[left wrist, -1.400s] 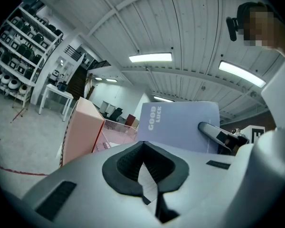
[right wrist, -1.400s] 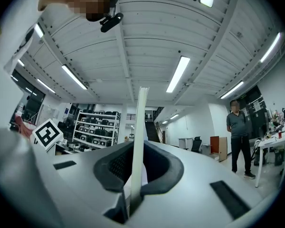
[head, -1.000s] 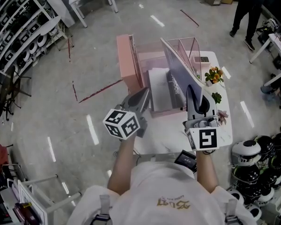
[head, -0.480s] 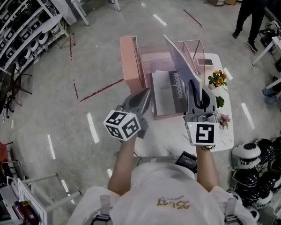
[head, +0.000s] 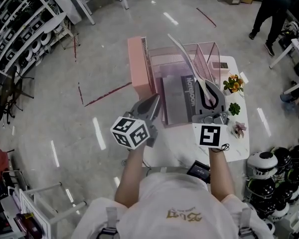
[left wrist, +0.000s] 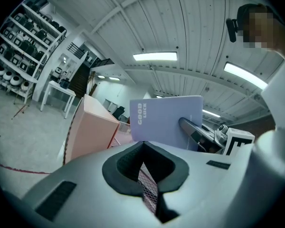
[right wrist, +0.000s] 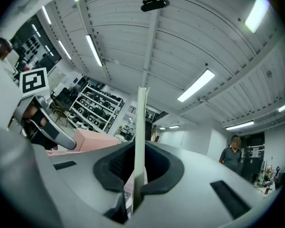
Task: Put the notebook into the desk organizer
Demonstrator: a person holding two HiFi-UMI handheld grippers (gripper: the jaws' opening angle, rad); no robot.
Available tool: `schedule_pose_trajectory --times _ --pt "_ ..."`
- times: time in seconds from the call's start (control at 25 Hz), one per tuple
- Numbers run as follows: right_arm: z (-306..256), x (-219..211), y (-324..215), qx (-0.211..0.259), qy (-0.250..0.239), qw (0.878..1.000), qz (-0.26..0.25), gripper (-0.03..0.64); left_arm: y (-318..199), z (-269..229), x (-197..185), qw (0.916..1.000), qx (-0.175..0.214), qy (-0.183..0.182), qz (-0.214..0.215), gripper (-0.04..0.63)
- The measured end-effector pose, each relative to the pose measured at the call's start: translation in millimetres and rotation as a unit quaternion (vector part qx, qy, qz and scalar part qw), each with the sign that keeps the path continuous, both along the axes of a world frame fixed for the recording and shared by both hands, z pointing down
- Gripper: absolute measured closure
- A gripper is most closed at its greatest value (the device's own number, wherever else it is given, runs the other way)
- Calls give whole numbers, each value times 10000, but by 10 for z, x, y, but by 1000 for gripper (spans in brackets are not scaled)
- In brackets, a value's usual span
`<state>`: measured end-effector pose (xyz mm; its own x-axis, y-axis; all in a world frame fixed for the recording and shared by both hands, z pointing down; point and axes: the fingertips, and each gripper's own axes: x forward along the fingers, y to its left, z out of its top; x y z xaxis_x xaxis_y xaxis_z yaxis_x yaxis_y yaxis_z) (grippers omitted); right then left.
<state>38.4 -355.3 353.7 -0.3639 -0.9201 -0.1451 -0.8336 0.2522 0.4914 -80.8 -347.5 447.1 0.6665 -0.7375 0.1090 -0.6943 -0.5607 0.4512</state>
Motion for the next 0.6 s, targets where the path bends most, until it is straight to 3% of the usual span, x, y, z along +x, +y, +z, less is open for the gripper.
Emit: schedule_pose_trajectory --times 0.6 --pt "583 -458 31 -140 1366 9889 -569 575 -62 93 -40 9998 -90 128 -94 581"
